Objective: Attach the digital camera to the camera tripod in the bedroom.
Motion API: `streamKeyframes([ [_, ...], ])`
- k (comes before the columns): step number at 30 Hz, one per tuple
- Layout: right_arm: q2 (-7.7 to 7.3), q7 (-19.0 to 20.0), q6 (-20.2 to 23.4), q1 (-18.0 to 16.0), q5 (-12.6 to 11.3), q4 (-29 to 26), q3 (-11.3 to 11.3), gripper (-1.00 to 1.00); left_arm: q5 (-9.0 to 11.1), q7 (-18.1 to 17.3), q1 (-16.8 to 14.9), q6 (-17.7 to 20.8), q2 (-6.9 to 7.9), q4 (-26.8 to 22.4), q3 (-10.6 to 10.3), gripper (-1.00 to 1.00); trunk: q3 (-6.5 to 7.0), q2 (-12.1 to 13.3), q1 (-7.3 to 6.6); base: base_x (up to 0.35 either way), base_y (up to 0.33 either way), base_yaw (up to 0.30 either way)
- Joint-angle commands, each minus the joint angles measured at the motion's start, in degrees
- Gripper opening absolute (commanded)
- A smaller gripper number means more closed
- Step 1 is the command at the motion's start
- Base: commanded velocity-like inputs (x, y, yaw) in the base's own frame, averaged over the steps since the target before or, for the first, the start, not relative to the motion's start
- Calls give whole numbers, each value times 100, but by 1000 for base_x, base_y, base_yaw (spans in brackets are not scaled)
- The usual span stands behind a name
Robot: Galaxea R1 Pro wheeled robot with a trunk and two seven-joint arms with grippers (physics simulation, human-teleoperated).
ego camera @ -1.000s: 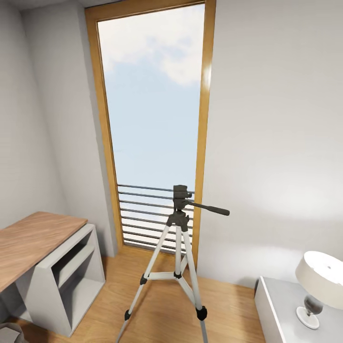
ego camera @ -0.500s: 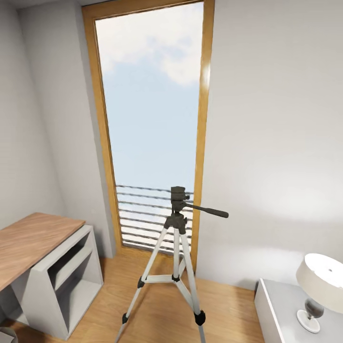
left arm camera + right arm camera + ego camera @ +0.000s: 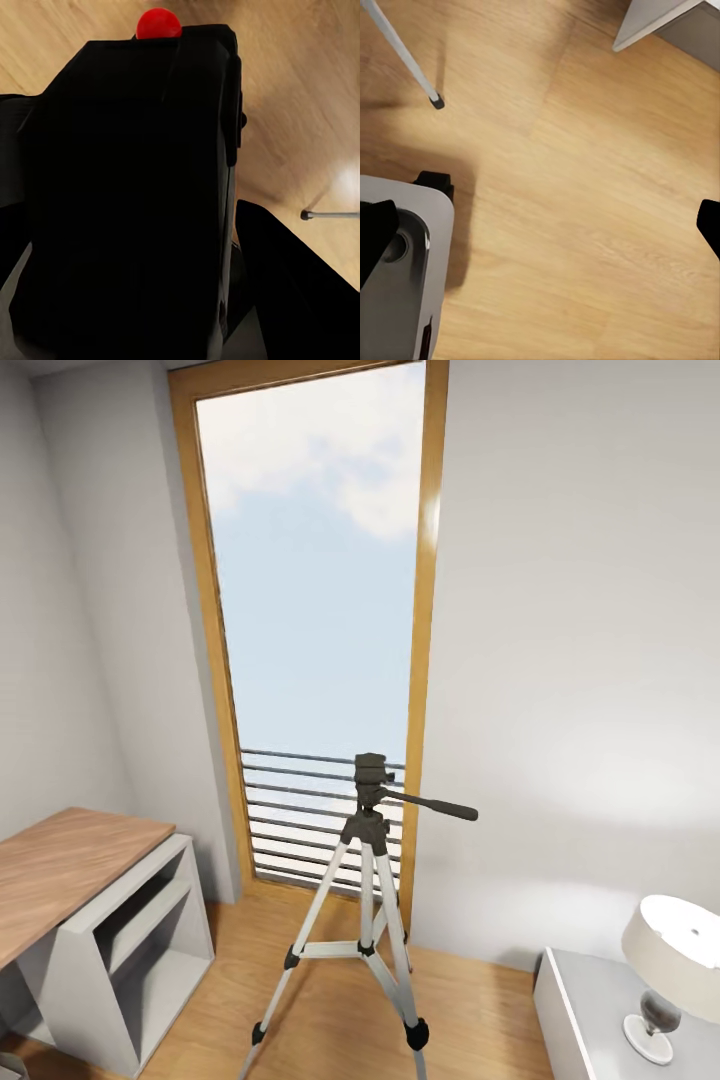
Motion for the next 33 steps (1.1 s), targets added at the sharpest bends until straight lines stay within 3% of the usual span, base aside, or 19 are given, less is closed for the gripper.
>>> streamKeyframes([
  [1, 0, 9, -34, -6, 27, 19, 9, 100, 28, 20, -2, 3, -1, 0, -49, -100, -1, -3, 2, 1, -11, 0],
  [13, 5, 8, -30, -6, 27, 19, 9, 100, 33, 21, -2, 3, 2, 0, -47, -100, -1, -3, 2, 0, -84, 5],
  [22, -9, 10, -33, -6, 27, 19, 9, 100, 33, 23, -2, 2, 10, 0, -47, -100, -1, -3, 2, 0, -5, 175],
  [33, -18, 17, -47, -6, 27, 19, 9, 100, 33, 23, -2, -1, 11, 0, -47, -100, -1, -3, 2, 0, 0, 19],
])
